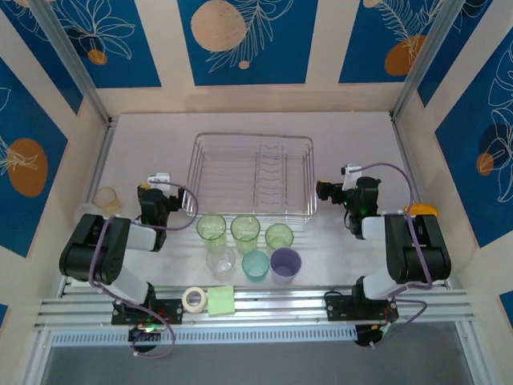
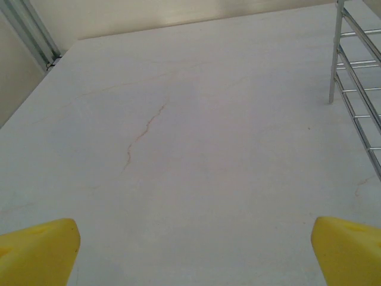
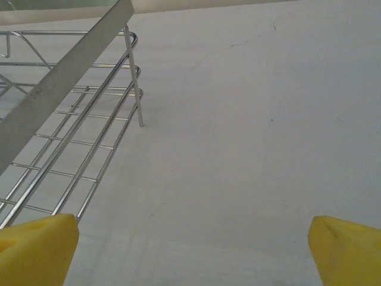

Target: Load the cups into the dish rack

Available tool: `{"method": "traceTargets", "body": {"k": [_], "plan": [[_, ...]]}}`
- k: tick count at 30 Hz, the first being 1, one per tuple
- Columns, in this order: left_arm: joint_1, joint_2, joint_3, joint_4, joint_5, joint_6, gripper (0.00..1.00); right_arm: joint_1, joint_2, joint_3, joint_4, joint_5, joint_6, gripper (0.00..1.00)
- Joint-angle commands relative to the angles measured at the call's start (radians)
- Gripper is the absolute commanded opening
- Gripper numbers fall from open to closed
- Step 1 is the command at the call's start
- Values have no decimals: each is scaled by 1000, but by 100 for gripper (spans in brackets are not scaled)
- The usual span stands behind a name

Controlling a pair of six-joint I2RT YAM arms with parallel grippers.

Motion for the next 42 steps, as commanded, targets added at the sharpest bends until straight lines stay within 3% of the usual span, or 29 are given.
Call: {"method": "traceTargets", "body": {"k": [1,36,39,42], "plan": [[11,9,21,30,32,21,100,0,14,19,28,-2,6,99],[6,0,3,68,4,24,100,4,15,21,29,33,12,99],[-48,-199,2,-89,-146,45,100,30,-18,-30,92,287,85,99],[-62,-522,25,-341,-296,-66,100,84,-25,-135,297,318,19,99]]}}
